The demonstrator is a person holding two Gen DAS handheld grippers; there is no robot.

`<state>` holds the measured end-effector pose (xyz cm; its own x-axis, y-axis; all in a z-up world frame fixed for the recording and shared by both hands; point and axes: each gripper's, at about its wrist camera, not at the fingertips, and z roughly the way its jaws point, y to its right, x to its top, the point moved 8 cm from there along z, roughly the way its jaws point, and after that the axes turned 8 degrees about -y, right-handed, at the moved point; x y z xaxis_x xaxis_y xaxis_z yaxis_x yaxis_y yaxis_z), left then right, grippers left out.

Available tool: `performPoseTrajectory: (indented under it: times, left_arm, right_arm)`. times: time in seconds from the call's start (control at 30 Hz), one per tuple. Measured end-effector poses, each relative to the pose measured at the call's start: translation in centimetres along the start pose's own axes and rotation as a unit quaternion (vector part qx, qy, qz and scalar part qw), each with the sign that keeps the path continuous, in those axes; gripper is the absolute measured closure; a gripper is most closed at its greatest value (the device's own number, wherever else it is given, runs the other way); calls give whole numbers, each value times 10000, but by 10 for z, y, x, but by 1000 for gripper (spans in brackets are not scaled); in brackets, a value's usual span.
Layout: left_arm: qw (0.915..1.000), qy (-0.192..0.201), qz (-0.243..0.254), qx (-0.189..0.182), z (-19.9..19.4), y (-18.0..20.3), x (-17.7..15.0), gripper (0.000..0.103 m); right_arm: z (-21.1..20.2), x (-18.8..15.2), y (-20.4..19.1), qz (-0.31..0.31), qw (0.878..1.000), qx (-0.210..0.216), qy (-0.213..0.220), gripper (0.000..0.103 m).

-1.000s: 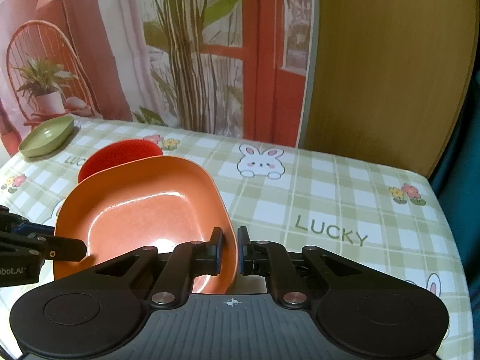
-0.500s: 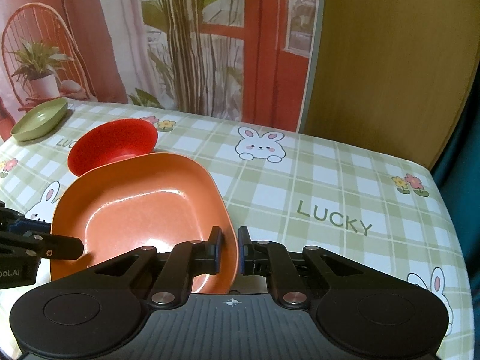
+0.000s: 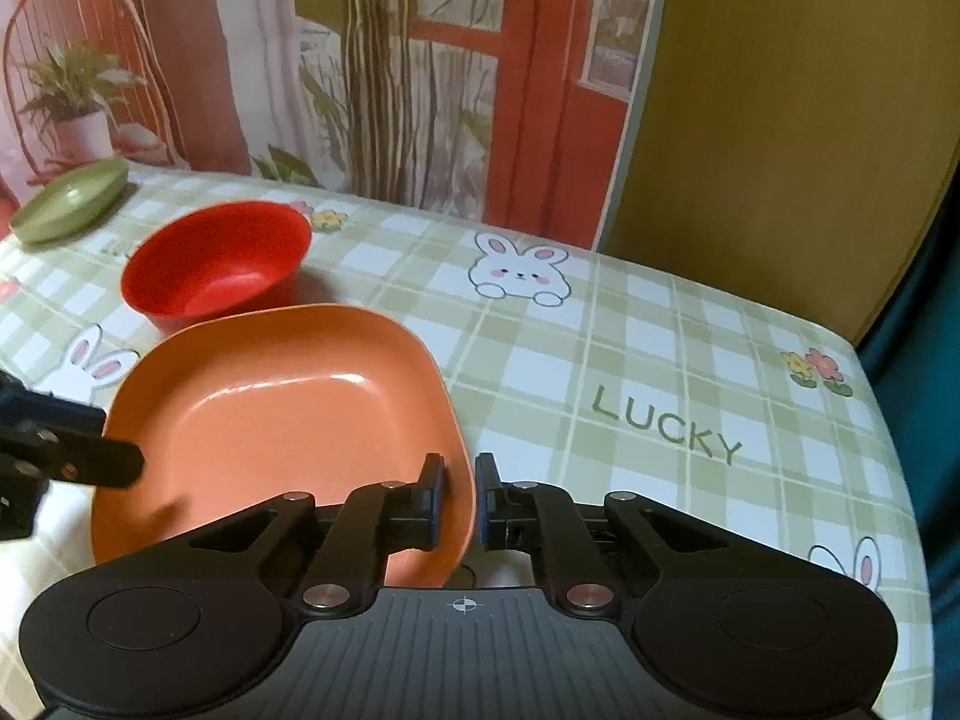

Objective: Organize plates and bowls

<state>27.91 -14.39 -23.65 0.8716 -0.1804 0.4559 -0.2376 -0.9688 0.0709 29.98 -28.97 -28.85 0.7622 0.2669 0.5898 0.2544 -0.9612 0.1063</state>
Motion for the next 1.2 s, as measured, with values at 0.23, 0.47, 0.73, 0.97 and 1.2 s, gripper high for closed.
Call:
performPoseTrajectory:
  times: [0.23,0.47,0.73,0.97,1.2]
  left_arm:
    - [9999,9,-95,69,2,-6,-3,79]
    - [9992,332,-204,-111,-19,-21,3,79]
    - [9943,978,-375,176,-76,-81,8,79]
    - [9888,1292,-659,363,-120,-140,11,79]
    - [9816,1449,-978,770,-155,-203,-4,79]
  right_arm:
    - [0,0,0,8,10000,-71,3,94]
    - [-9,2,6,233,9997,-44,99,89]
    - [-46,21,-1,422,9975,138,542,89]
    - [-66,41,-31,423,9956,297,776,89]
    - [-79,61,-73,351,9942,505,885,88]
